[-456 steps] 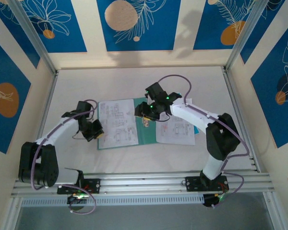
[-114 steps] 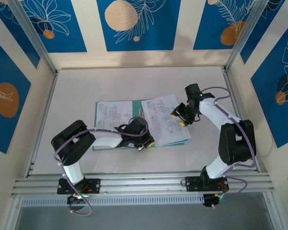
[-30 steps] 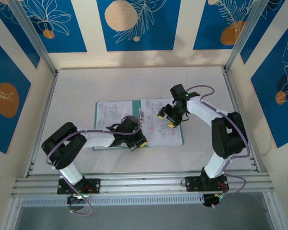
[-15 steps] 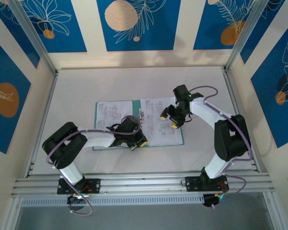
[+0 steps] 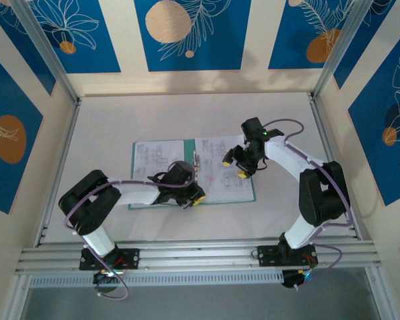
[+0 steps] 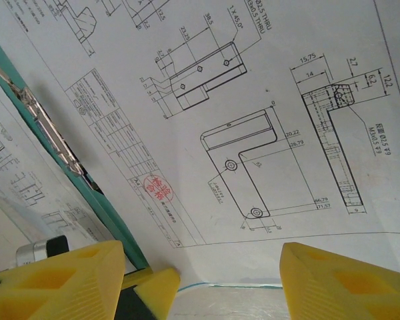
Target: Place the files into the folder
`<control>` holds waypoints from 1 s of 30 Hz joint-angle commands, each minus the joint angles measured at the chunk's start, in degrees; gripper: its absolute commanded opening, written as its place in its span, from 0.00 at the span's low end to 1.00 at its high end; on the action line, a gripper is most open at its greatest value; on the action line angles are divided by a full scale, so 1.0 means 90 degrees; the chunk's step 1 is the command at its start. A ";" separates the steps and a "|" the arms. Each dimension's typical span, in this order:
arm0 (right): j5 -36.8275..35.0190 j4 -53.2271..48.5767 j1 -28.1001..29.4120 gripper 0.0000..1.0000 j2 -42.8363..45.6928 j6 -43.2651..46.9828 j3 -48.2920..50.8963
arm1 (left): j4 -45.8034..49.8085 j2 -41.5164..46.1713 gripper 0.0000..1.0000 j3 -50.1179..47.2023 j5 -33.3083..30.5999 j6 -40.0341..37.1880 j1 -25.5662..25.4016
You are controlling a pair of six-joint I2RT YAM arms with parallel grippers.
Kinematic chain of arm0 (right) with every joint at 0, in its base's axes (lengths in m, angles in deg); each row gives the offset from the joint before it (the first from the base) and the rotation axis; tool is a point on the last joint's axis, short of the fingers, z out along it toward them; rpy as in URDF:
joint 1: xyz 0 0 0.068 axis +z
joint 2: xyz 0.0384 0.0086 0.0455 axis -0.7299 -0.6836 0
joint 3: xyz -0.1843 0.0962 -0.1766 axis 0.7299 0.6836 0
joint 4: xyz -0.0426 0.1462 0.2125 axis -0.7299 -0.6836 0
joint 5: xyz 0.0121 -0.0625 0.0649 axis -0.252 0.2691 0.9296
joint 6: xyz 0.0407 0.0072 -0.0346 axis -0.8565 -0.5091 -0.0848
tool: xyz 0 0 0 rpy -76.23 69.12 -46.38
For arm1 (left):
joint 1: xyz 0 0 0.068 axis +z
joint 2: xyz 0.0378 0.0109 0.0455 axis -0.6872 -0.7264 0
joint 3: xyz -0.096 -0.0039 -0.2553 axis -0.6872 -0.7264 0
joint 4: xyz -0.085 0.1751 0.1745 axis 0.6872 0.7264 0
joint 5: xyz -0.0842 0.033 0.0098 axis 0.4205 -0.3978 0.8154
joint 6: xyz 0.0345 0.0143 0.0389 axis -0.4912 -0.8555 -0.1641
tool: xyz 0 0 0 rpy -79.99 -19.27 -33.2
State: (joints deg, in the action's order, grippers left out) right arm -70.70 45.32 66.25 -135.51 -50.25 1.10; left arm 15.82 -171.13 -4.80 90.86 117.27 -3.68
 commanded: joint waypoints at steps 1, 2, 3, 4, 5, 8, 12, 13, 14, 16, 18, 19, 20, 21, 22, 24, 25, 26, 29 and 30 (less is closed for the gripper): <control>-0.0009 -0.0192 -0.0032 0.64 0.0244 0.0094 -0.0029 | 0.0516 0.0337 0.30 0.0138 -0.0180 -0.0110 0.0035; -0.0008 -0.0196 -0.0019 0.64 0.0245 0.0098 -0.0054 | 0.0600 0.0406 0.33 0.0143 -0.0203 -0.0138 0.0036; 0.0002 -0.0202 -0.0014 0.64 0.0244 0.0112 -0.0068 | 0.0677 0.0463 0.35 0.0152 -0.0213 -0.0157 0.0037; 0.0006 -0.0201 -0.0021 0.64 0.0244 0.0113 -0.0090 | 0.0770 0.0533 0.37 0.0158 -0.0239 -0.0181 0.0030; -0.0002 -0.0201 -0.0005 0.64 0.0236 0.0112 -0.0115 | 0.0853 0.0593 0.39 0.0172 -0.0251 -0.0198 0.0034; 0.0002 -0.0193 0.0027 0.64 0.0188 0.0093 -0.0207 | 0.1155 0.0806 0.44 0.0187 -0.0342 -0.0249 0.0020; -0.0010 -0.0144 0.0153 0.64 0.0029 0.0087 -0.0395 | 0.1751 0.1132 0.44 0.0320 -0.0511 -0.0453 0.0036; -0.0004 -0.0126 0.0214 0.63 -0.0029 0.0088 -0.0479 | 0.1928 0.1216 0.43 0.0343 -0.0568 -0.0535 0.0051; 0.0011 -0.0095 0.0264 0.62 -0.0106 0.0081 -0.0580 | 0.2160 0.1270 0.41 0.0358 -0.0603 -0.0605 0.0080; 0.0032 -0.0044 0.0361 0.56 -0.0304 0.0086 -0.0792 | 0.2511 0.1354 0.35 0.0350 -0.0623 -0.0723 0.0190; 0.0056 0.0002 0.0470 0.40 -0.0547 0.0094 -0.1026 | 0.2816 0.1461 0.26 0.0334 -0.0676 -0.0887 0.0339; 0.0065 0.0004 0.0523 0.30 -0.0702 0.0087 -0.1181 | 0.2946 0.1509 0.22 0.0329 -0.0684 -0.0983 0.0447; 0.0082 0.0003 0.0560 0.20 -0.0865 0.0084 -0.1335 | 0.3060 0.1540 0.19 0.0329 -0.0662 -0.1098 0.0547; 0.0095 0.0008 0.0606 0.13 -0.1002 0.0095 -0.1471 | 0.3155 0.1566 0.14 0.0337 -0.0641 -0.1200 0.0673; 0.0090 0.0023 0.0653 0.08 -0.1148 0.0105 -0.1623 | 0.3296 0.1566 0.11 0.0357 -0.0637 -0.1327 0.0785; 0.0066 0.0052 0.0740 0.03 -0.1420 0.0143 -0.1915 | 0.3442 0.1560 0.08 0.0377 -0.0640 -0.1569 0.1010; 0.0066 0.0044 0.0764 0.01 -0.1571 0.0160 -0.2082 | 0.3504 0.1527 0.06 0.0395 -0.0636 -0.1685 0.1123; 0.0076 0.0036 0.0799 0.00 -0.1708 0.0169 -0.2221 | 0.3542 0.1492 0.05 0.0407 -0.0626 -0.1781 0.1201; 0.0066 0.0023 0.0869 0.00 -0.2158 0.0194 -0.2656 | 0.3654 0.1358 0.03 0.0418 -0.0681 -0.2022 0.1399; 0.0079 0.0013 0.0890 0.00 -0.2319 0.0199 -0.2796 | 0.3677 0.1318 0.01 0.0400 -0.0719 -0.2068 0.1431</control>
State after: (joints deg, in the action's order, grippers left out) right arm -70.70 46.20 73.66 -154.06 -49.16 -20.78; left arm 44.82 -158.36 -2.55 85.42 102.73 8.14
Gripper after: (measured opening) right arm 0.066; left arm 0.044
